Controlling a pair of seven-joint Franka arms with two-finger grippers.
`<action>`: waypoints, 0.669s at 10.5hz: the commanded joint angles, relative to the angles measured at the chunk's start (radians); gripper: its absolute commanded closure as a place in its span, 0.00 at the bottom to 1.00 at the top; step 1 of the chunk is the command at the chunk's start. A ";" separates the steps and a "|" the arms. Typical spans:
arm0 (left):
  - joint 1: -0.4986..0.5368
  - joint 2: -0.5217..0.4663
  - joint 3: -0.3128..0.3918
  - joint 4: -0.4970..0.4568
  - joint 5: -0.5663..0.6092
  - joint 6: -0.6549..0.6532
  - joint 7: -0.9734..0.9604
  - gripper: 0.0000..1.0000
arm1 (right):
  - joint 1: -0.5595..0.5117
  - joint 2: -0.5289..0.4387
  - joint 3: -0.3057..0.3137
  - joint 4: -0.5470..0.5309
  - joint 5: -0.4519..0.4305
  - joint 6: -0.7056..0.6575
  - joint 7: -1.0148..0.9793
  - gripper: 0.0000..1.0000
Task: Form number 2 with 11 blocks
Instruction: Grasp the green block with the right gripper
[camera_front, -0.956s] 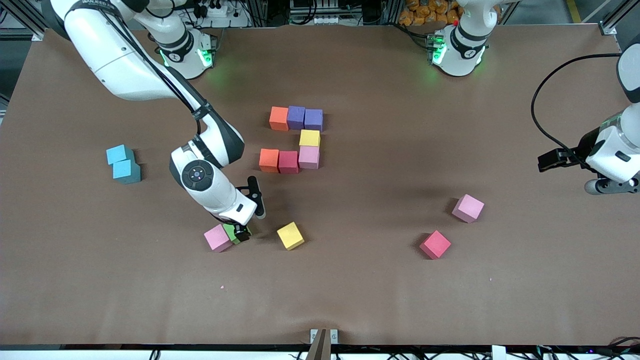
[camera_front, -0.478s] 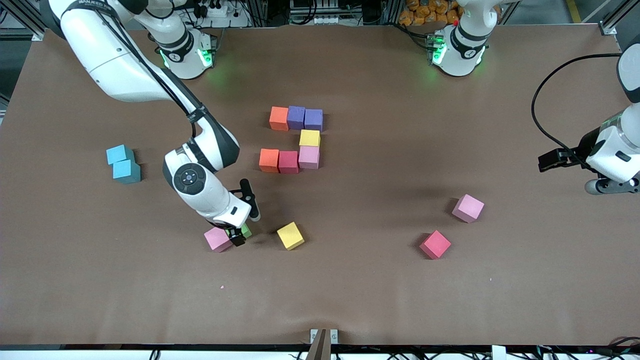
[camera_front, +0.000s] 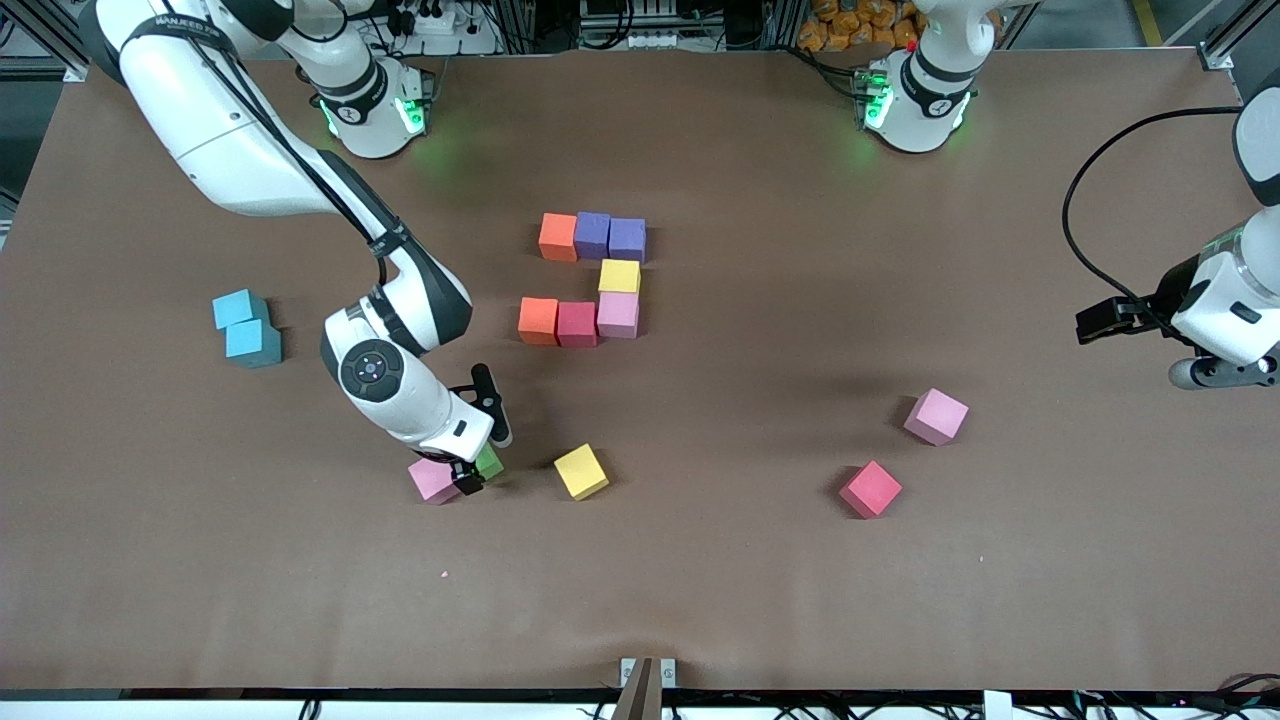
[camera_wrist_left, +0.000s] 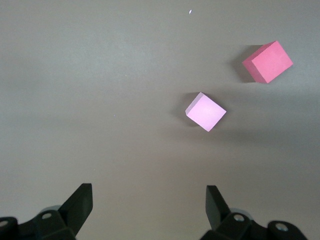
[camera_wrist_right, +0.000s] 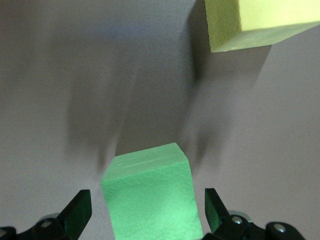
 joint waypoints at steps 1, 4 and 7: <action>0.002 0.001 -0.003 0.009 0.018 -0.017 0.028 0.00 | -0.007 0.022 0.010 0.024 0.008 0.000 -0.025 0.29; 0.002 0.001 -0.003 0.009 0.018 -0.017 0.026 0.00 | -0.002 0.016 0.010 0.024 0.012 -0.002 -0.011 0.70; 0.002 0.001 -0.003 0.009 0.018 -0.017 0.028 0.00 | 0.005 -0.003 0.010 0.022 0.150 -0.016 0.010 0.85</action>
